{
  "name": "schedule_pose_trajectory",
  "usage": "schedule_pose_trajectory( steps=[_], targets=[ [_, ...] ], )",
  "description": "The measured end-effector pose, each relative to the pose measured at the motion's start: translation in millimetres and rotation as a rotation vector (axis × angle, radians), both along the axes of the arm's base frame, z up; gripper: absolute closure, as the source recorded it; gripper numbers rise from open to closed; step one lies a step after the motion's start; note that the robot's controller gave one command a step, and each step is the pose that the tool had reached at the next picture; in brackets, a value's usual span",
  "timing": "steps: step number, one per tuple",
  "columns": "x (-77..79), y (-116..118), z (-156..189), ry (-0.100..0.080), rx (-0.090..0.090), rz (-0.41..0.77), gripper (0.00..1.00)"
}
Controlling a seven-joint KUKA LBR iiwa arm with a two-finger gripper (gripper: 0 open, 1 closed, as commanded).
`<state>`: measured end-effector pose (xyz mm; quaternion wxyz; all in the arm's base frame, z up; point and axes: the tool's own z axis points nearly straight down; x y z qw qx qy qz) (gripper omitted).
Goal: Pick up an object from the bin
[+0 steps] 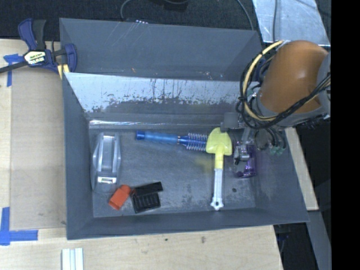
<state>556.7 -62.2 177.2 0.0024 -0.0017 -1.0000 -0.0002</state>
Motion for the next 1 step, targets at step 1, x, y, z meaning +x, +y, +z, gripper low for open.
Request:
schedule_pose_trajectory(
  steps=[1],
  targets=[
    [1.8, 0.1, 4.7, -0.009, -0.001, 0.001, 0.00]
  ],
)
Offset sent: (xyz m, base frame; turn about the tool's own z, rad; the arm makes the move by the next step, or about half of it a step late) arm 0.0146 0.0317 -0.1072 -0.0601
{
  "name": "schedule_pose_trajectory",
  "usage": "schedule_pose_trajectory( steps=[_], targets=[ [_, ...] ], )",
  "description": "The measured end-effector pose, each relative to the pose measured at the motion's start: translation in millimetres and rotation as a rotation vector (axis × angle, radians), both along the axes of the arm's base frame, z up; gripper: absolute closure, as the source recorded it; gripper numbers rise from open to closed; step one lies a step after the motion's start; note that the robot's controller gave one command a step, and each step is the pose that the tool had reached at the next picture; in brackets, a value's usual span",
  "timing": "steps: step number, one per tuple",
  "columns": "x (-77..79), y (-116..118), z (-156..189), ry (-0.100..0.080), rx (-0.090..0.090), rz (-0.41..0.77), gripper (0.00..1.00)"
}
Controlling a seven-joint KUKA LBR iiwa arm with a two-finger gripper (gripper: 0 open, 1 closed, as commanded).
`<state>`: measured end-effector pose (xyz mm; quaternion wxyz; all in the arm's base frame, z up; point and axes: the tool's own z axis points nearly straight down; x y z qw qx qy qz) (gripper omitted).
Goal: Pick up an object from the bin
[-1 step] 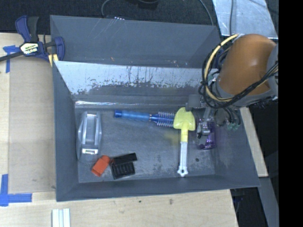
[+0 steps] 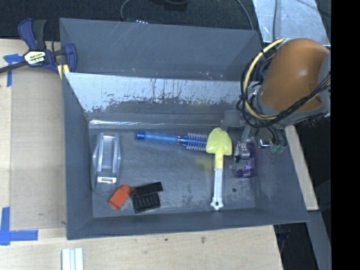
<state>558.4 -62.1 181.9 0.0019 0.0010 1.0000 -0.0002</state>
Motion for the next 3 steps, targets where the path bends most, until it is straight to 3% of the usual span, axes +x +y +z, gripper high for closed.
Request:
schedule_pose_trajectory(
  steps=[2, 3],
  targets=[
    [6.6, 26.3, -98.7, -0.014, 0.000, 0.016, 0.00],
    [24.6, 13.7, -112.0, -0.010, -0.002, 0.019, 1.00]
  ],
)
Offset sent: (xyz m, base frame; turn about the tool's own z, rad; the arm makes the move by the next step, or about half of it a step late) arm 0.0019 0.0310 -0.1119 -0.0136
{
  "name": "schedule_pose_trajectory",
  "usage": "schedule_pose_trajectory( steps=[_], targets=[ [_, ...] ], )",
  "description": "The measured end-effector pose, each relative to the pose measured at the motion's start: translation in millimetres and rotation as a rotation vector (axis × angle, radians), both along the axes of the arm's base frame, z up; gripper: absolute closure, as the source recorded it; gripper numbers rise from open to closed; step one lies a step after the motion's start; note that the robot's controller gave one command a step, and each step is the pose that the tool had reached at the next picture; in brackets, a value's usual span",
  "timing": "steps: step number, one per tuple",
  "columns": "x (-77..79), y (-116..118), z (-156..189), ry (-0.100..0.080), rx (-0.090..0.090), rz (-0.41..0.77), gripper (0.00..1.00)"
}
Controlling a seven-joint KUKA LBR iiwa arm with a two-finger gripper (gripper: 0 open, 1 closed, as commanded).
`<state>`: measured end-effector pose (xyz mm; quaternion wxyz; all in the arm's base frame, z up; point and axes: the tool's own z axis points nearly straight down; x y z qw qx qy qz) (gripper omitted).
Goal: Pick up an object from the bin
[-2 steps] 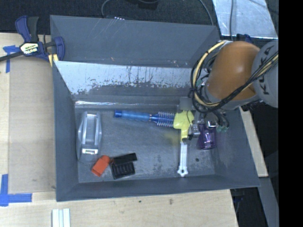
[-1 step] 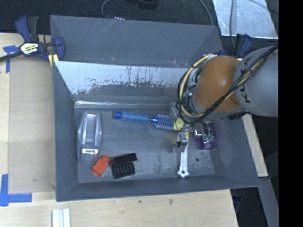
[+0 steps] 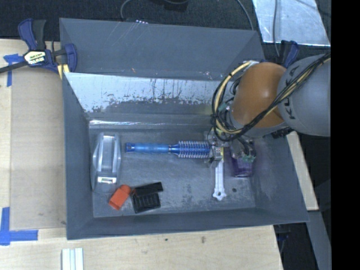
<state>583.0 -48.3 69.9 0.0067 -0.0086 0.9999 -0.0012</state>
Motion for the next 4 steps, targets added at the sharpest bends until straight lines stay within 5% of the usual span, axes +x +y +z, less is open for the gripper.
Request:
schedule_pose_trajectory(
  steps=[1, 2, 3, 4],
  targets=[
    [0.0, 0.1, 0.0, 0.000, 0.000, 0.000, 1.00],
    [0.7, -0.5, 64.4, -0.001, -0.001, -0.012, 1.00],
    [0.8, -0.5, 64.4, -0.001, -0.001, -0.012, 1.00],
    [21.1, -4.6, 20.2, -0.009, -0.001, -0.015, 1.00]
  ],
)
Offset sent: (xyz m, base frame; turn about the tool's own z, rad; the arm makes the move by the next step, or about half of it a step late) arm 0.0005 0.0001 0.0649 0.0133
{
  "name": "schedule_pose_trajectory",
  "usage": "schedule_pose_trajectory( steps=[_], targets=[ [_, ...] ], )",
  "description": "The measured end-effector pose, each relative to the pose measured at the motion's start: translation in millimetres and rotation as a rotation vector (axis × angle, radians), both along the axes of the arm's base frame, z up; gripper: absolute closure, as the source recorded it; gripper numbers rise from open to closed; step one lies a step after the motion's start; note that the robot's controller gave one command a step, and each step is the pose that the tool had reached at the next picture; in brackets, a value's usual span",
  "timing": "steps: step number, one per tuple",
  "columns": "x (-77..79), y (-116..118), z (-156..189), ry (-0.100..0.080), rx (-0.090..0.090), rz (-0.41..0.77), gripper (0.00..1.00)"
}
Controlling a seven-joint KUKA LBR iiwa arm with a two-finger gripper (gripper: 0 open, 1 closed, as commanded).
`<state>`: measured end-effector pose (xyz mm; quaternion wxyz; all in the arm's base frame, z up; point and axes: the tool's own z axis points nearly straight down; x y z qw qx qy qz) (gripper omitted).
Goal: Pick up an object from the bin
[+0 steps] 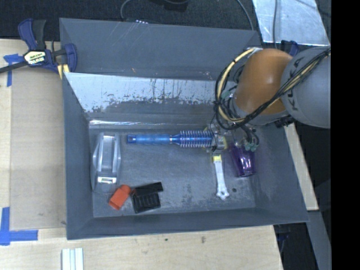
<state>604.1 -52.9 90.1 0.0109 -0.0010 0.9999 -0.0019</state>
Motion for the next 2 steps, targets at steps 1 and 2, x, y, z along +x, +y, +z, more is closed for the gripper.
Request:
schedule_pose_trajectory(
  steps=[1, 2],
  targets=[
    [-23.6, 17.1, 105.9, 0.005, 0.000, 0.003, 1.00],
    [-23.7, 17.1, 105.7, 0.006, 0.000, 0.003, 1.00]
  ],
)
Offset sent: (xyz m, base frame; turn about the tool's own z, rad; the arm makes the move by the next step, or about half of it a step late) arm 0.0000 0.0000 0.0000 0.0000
